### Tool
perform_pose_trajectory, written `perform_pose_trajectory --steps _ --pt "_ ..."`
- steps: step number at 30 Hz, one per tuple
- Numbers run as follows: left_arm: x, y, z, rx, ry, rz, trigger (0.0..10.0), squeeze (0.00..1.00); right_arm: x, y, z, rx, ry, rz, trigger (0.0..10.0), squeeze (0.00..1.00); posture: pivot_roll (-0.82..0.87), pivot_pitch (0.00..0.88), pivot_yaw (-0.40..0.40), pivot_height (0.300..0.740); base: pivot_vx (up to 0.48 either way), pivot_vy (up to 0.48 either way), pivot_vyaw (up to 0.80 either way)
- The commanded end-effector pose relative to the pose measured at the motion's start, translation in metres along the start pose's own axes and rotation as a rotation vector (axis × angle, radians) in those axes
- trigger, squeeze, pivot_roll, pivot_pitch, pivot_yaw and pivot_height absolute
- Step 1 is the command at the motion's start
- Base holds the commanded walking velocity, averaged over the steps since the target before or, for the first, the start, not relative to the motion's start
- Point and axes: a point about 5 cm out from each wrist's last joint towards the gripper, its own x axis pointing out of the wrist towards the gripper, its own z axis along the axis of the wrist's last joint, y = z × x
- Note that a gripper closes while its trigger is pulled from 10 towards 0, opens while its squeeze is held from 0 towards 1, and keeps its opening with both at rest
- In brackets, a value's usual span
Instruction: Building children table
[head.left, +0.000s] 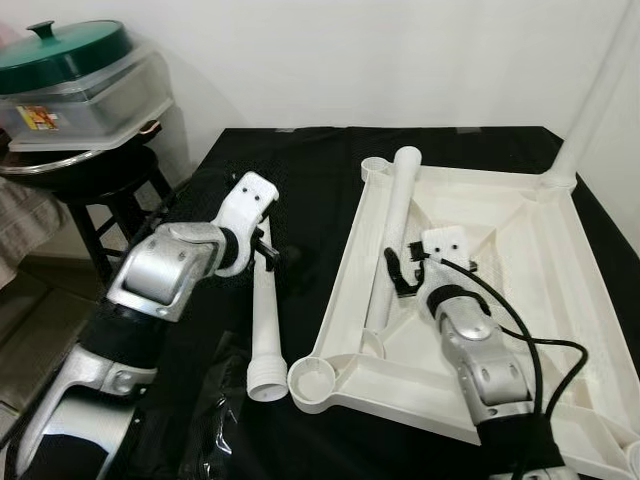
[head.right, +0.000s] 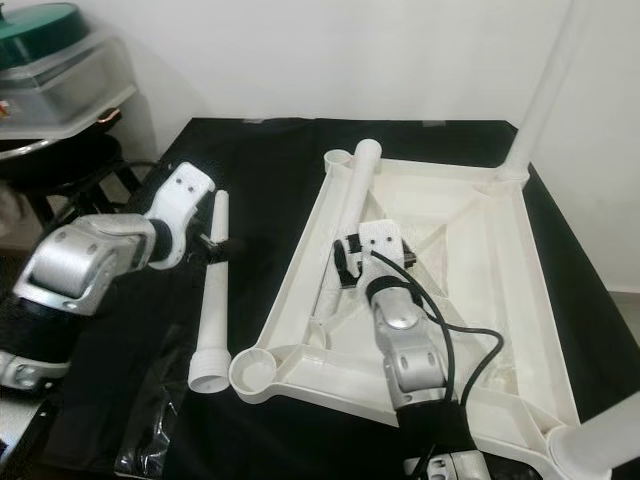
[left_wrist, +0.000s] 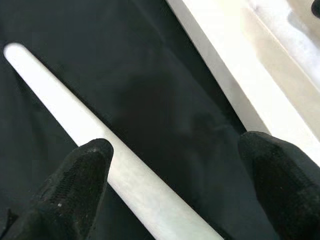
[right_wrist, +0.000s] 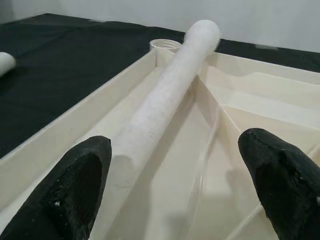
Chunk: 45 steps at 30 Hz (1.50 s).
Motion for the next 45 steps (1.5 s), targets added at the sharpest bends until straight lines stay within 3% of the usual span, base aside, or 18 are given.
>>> perform_pose_trajectory --steps 1,3,5,6,7,10,14,19,27,32,38,39,40,41,45 --pt "0.003 0.001 -0.005 -0.017 0.058 0.004 10.0 0.00 0.000 0.011 -0.001 0.004 0.011 0.035 10.0 0.00 0.04 0.113 0.083 0.740 0.000 0.000 0.00" --pt "0.005 0.001 -0.007 -0.019 0.078 0.007 10.0 0.00 0.000 0.013 -0.001 0.012 0.010 0.046 10.0 0.00 0.04 0.112 0.085 0.740 0.000 0.000 0.00" --pt "0.009 0.002 -0.016 -0.038 0.136 0.010 10.0 0.00 -0.002 0.030 0.007 0.093 -0.038 0.178 10.0 0.00 0.04 0.110 0.091 0.740 0.000 0.000 0.00" --pt "0.009 0.002 -0.016 -0.038 0.136 0.010 10.0 0.00 -0.002 0.030 0.007 0.093 -0.038 0.178 10.0 0.00 0.04 0.110 0.091 0.740 0.000 0.000 0.00" --pt "0.013 0.005 -0.026 -0.060 0.188 0.020 10.0 0.00 -0.008 0.050 0.017 0.059 -0.092 0.366 10.0 0.00 0.05 0.105 0.098 0.740 0.000 0.000 0.00" --pt "0.018 0.005 -0.036 -0.154 0.226 0.016 10.0 0.00 -0.015 0.059 0.022 -0.096 -0.111 0.527 10.0 0.00 0.05 0.101 0.103 0.740 0.000 0.000 0.00" --pt "0.022 0.001 -0.046 -0.227 0.267 -0.009 10.0 0.00 -0.011 0.047 0.032 -0.135 -0.132 0.526 10.0 0.00 0.05 0.097 0.115 0.740 0.000 0.000 0.00" --pt "0.025 -0.001 -0.056 -0.261 0.327 0.003 10.0 0.00 -0.008 0.044 0.036 -0.159 -0.143 0.511 10.0 0.00 0.06 0.098 0.117 0.740 0.000 0.000 0.00" --pt "0.028 -0.003 -0.064 -0.246 0.377 0.014 10.0 0.00 -0.010 0.053 0.038 -0.166 -0.148 0.535 10.0 0.00 0.07 0.095 0.127 0.740 0.000 0.000 0.00" --pt "0.033 -0.018 -0.061 -0.260 0.389 -0.048 10.0 0.00 -0.010 0.054 0.037 -0.174 -0.145 0.536 10.0 0.00 0.07 0.090 0.130 0.740 0.000 0.000 0.00" --pt "0.036 -0.022 -0.064 -0.251 0.401 -0.066 10.0 0.00 -0.009 0.054 0.038 -0.174 -0.148 0.518 10.0 0.00 0.06 0.088 0.135 0.740 0.000 0.000 0.00" --pt "0.036 -0.023 -0.064 -0.242 0.402 -0.071 7.1 0.00 -0.009 0.054 0.038 -0.174 -0.148 0.512 10.0 0.00 0.06 0.087 0.137 0.740 0.000 0.000 0.00" --pt "0.036 -0.023 -0.065 -0.235 0.403 -0.074 7.1 0.00 -0.009 0.053 0.038 -0.174 -0.148 0.509 10.0 0.00 0.06 0.087 0.137 0.740 0.000 0.000 0.00" --pt "0.037 -0.024 -0.066 -0.222 0.409 -0.074 0.0 0.00 -0.009 0.053 0.039 -0.172 -0.149 0.504 10.0 0.00 0.06 0.084 0.139 0.740 0.000 0.000 0.00" --pt "0.037 -0.024 -0.069 -0.205 0.417 -0.076 0.0 0.00 -0.008 0.052 0.039 -0.170 -0.152 0.495 10.0 0.00 0.06 0.081 0.141 0.740 0.000 0.000 0.00"
